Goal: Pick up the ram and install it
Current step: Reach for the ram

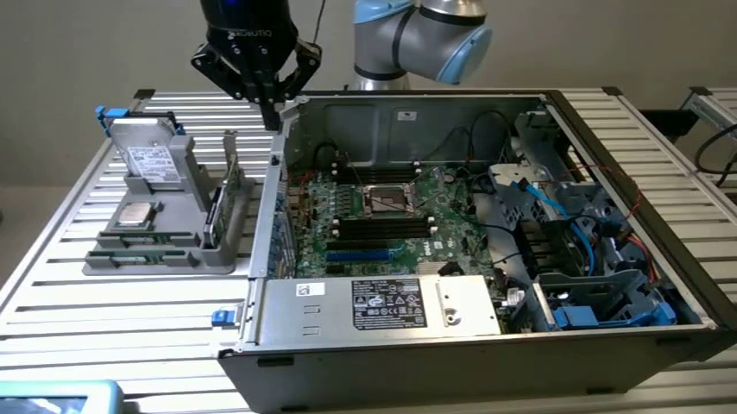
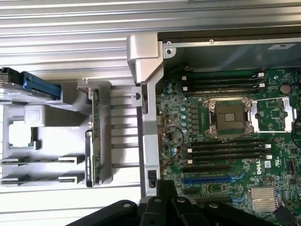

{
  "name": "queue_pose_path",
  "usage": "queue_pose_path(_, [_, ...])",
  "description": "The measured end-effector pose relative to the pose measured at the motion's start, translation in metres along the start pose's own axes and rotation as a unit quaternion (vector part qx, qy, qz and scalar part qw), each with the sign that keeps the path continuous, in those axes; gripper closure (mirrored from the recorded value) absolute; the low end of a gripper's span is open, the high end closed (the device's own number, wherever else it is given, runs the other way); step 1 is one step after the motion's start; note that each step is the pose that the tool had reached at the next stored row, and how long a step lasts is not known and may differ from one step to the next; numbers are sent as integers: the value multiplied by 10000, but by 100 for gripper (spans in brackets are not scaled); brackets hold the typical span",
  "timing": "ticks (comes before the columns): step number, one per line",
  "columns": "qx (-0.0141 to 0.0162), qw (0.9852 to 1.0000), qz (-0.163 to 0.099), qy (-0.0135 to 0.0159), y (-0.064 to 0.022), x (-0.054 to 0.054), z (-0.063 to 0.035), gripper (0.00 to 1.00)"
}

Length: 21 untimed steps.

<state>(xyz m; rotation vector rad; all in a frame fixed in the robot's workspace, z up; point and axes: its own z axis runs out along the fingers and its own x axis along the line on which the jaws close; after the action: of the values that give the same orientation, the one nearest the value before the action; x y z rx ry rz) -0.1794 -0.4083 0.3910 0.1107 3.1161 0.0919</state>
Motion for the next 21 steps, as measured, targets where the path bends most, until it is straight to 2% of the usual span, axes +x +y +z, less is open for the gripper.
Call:
queue_pose_path(13, [0,10000,-1,-11,-52,592,56,89])
queue_pose_path(21, [-1,10000,-1,-10,-109,949,147,89])
